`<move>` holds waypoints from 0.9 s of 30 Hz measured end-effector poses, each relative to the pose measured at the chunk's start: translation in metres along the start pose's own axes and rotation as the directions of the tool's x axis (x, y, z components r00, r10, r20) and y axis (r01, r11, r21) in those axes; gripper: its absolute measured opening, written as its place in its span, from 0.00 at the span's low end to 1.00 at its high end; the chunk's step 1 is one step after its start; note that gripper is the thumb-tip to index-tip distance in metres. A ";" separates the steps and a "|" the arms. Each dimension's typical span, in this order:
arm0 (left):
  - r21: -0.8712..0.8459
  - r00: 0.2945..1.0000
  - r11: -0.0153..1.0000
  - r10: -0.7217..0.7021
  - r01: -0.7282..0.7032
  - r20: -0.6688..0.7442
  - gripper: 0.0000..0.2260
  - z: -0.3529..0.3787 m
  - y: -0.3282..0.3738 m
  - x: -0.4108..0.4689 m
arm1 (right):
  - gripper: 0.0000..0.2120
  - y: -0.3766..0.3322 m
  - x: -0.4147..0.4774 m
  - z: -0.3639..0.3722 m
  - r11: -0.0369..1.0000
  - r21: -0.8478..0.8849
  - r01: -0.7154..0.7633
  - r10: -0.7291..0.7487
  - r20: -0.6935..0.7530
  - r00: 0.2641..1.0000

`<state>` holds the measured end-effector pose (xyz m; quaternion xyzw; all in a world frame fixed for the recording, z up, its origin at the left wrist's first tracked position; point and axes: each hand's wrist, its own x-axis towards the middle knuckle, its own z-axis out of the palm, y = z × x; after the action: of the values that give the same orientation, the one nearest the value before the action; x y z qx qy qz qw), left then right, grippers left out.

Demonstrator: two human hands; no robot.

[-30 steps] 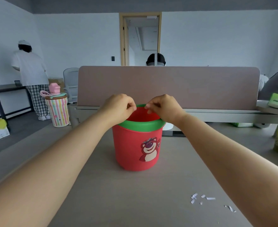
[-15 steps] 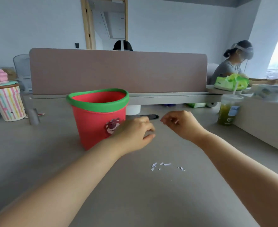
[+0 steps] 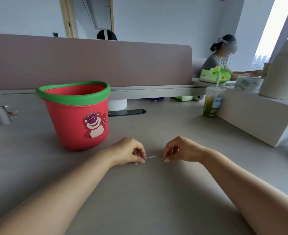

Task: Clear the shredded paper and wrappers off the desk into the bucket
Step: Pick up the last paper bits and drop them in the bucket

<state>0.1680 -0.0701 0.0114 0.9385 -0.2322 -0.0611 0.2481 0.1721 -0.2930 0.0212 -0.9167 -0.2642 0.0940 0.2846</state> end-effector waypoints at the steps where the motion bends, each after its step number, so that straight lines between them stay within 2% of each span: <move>1: -0.006 1.000 1.000 0.007 -0.007 -0.015 0.03 0.001 -0.001 -0.001 | 0.06 0.000 0.002 0.002 1.000 -0.005 -0.001 0.001 -0.014 1.000; 6: 0.025 0.999 0.999 0.027 -0.026 -0.047 0.02 0.005 0.001 -0.003 | 0.02 -0.004 0.006 0.013 0.999 -0.047 0.020 -0.022 -0.040 0.999; 9: 0.056 0.999 0.998 0.024 -0.023 -0.025 0.03 -0.001 0.005 -0.005 | 0.03 -0.004 0.007 0.017 0.996 -0.086 0.026 -0.033 -0.089 0.995; 12: 0.068 0.999 0.998 0.005 -0.008 0.033 0.10 -0.011 0.004 -0.009 | 0.05 -0.001 0.007 0.017 0.999 -0.049 0.022 -0.029 -0.139 0.990; 15: 0.088 0.997 0.996 -0.025 0.018 0.070 0.18 -0.016 -0.002 -0.012 | 0.11 0.000 0.010 0.019 0.999 -0.025 0.028 -0.031 -0.123 0.992; 21: 0.014 1.000 1.000 0.013 -0.013 0.002 0.11 -0.005 -0.004 -0.011 | 0.07 -0.005 0.015 0.026 0.999 -0.014 0.038 -0.040 -0.152 0.988; 27: 0.025 0.997 0.999 0.024 -0.022 -0.070 0.08 0.006 0.001 -0.006 | 0.05 -0.015 0.018 0.034 0.989 -0.143 0.032 -0.056 -0.170 0.984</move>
<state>0.1612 -0.0705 0.0069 0.9403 -0.2348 -0.0225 0.2455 0.1696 -0.2571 0.0015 -0.9330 -0.2645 -0.0110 0.2436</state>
